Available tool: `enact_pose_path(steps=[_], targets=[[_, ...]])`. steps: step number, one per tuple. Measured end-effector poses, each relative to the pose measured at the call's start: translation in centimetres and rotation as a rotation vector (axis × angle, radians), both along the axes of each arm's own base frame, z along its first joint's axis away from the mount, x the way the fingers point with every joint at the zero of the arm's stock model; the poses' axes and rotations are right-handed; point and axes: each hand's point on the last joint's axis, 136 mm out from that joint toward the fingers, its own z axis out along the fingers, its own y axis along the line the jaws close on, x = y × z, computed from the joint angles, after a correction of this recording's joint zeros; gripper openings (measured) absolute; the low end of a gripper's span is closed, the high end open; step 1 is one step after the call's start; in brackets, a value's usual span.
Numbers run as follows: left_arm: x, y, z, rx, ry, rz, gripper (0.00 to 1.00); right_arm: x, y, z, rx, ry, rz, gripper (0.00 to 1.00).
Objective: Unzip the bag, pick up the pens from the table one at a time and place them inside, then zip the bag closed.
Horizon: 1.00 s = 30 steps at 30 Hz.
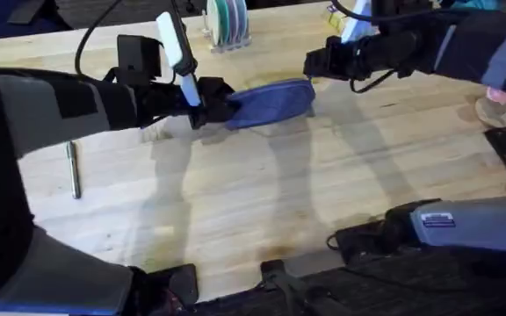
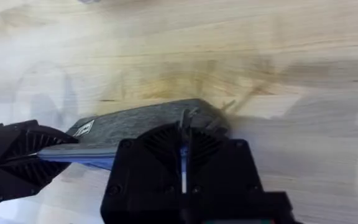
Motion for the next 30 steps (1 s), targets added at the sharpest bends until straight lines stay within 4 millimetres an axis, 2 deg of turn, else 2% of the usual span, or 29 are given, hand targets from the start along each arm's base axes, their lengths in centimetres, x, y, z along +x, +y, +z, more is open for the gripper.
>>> enact_pose_path(steps=[3,4,19,26,27,28,30], targets=[[0.0,0.0,0.0,0.0,0.0,0.0,0.043,-0.1,0.8,0.1,-0.001,-0.005,0.021,0.033],[0.0,0.0,0.0,-0.001,0.0,-0.001,0.043,-0.2,2.3,0.4,0.0,-0.013,0.06,0.033],[-0.1,0.0,0.0,-0.005,0.006,-0.005,0.043,-1.9,12.9,2.7,-0.004,-0.111,0.326,0.033],[0.1,0.4,0.1,-0.008,0.01,0.004,0.043,-2.7,15.9,3.2,-0.021,-0.156,0.391,0.033],[0.0,0.4,0.1,-0.009,0.01,0.003,0.043,-2.9,17.4,2.8,-0.017,-0.164,0.424,0.033],[0.0,0.4,0.1,-0.009,0.01,0.003,0.043,-3.3,20.1,2.1,-0.004,-0.185,0.483,0.033],[0.0,0.4,0.1,-0.009,0.01,0.003,0.043,-3.2,20.9,1.9,0.001,-0.198,0.498,0.033]])
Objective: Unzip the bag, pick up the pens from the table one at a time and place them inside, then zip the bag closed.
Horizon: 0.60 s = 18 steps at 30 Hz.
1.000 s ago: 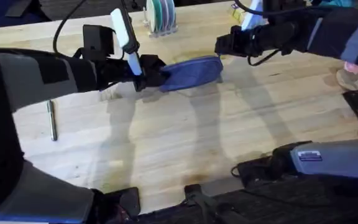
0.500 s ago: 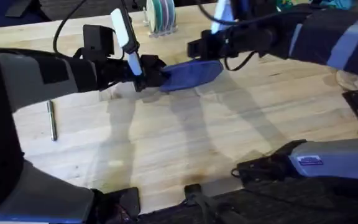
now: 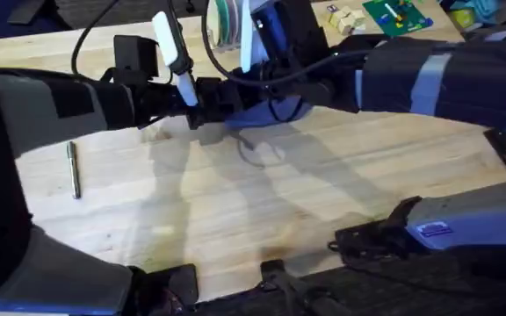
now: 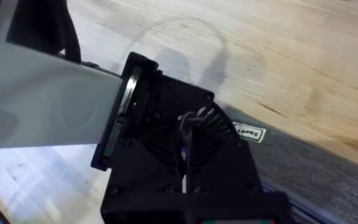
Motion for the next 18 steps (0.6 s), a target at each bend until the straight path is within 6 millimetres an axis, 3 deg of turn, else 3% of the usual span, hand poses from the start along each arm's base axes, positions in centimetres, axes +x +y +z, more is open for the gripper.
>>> enact_pose_path(steps=[3,4,5,6,17,18], targets=[[0.0,0.0,0.0,0.0,0.0,0.0,0.043,0.0,-0.1,0.0,0.001,0.004,-0.004,0.061],[0.0,0.0,0.0,0.0,0.0,0.0,0.043,0.1,-0.2,0.0,0.001,0.004,-0.008,0.195],[0.0,0.0,0.0,0.001,-0.002,-0.001,0.043,0.4,-1.2,0.5,0.002,0.01,-0.028,0.623],[0.0,0.0,0.0,0.003,-0.004,-0.001,0.043,-0.3,-2.6,1.0,-0.006,0.039,-0.035,0.975],[0.0,0.0,0.0,0.003,-0.004,0.0,0.045,-2.8,-8.6,4.6,-0.096,0.043,-0.036,0.996],[0.0,0.0,0.0,0.004,-0.007,-0.001,0.096,-2.9,-8.9,4.8,-0.111,0.043,-0.031,0.997]])
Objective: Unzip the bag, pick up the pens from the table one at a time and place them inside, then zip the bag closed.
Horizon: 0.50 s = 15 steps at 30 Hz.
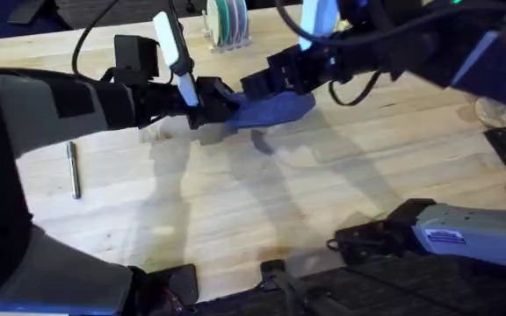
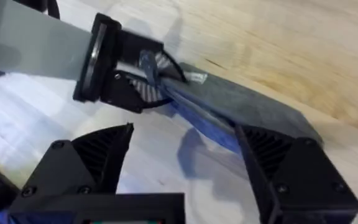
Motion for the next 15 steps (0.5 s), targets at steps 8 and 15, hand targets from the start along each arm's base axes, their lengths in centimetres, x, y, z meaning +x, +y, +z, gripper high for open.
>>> enact_pose_path(steps=[8,15], targets=[[-0.1,-0.2,0.1,-0.003,-0.001,-0.004,0.988,-0.5,-0.7,3.0,-0.106,-0.061,0.126,0.997],[-0.1,-0.2,0.1,-0.003,-0.001,-0.004,0.992,-0.9,-0.8,4.2,-0.196,-0.135,0.254,0.997]])
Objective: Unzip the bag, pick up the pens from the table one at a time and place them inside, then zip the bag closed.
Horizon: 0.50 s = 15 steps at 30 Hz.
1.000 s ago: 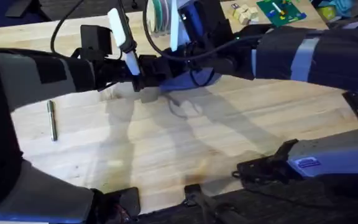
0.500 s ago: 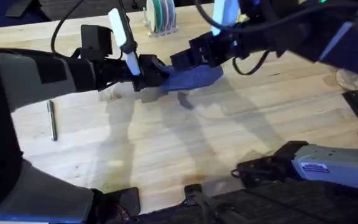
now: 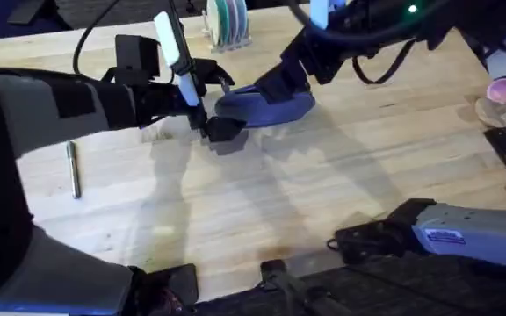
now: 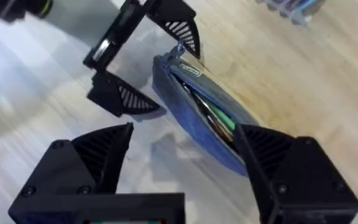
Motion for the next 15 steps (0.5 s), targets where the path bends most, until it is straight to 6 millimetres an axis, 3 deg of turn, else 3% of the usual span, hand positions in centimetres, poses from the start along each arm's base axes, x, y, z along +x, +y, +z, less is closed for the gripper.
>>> enact_pose_path(steps=[7,15], targets=[[0.4,0.6,0.0,-0.001,-0.004,0.017,0.992,0.8,-1.6,-0.3,-0.211,-0.139,0.135,0.997],[2.1,3.4,1.0,-0.005,-0.029,0.095,0.992,1.5,-2.9,-0.4,-0.489,-0.314,0.399,0.997]])
